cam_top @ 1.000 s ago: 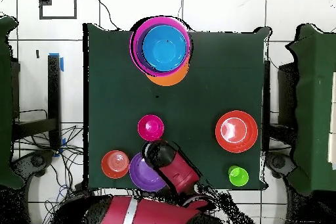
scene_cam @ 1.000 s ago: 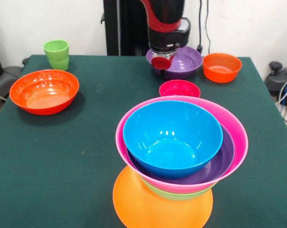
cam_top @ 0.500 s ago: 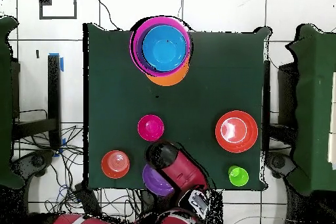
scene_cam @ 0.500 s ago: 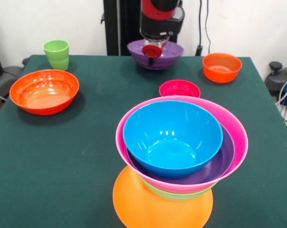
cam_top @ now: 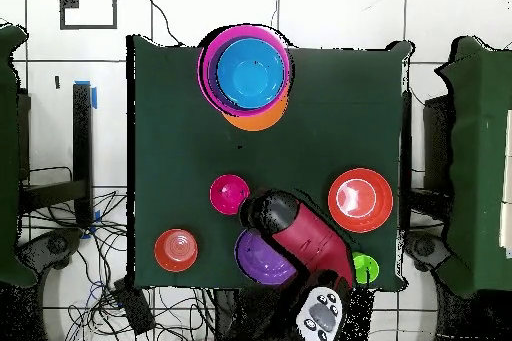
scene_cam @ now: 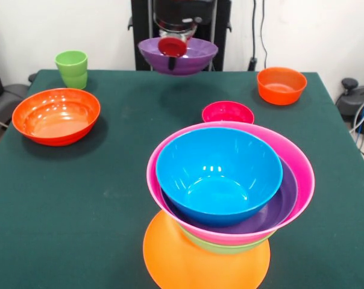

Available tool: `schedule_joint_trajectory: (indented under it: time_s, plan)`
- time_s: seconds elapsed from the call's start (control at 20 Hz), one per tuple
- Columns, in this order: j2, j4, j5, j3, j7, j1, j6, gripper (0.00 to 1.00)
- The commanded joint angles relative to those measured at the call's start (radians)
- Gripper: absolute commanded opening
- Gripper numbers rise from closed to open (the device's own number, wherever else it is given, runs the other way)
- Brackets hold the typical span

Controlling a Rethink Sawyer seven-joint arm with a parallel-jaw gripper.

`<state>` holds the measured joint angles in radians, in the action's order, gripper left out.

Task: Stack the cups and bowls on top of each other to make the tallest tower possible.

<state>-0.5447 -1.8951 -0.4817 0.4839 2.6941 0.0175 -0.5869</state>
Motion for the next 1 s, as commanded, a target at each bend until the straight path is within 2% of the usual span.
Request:
schedule_joint_trajectory:
  time_s: [0.05,0.3,0.55,1.0]
  plan:
    - [0.009,0.21,0.068,-0.021,0.063,-0.017,-0.137,0.0]
    - [0.019,0.297,0.092,-0.025,0.037,-0.03,-0.174,0.0]
    - [0.06,0.438,0.139,-0.004,0.002,-0.038,-0.237,0.0]
    - [0.115,0.684,0.241,-0.012,-0.058,-0.032,-0.438,0.0]
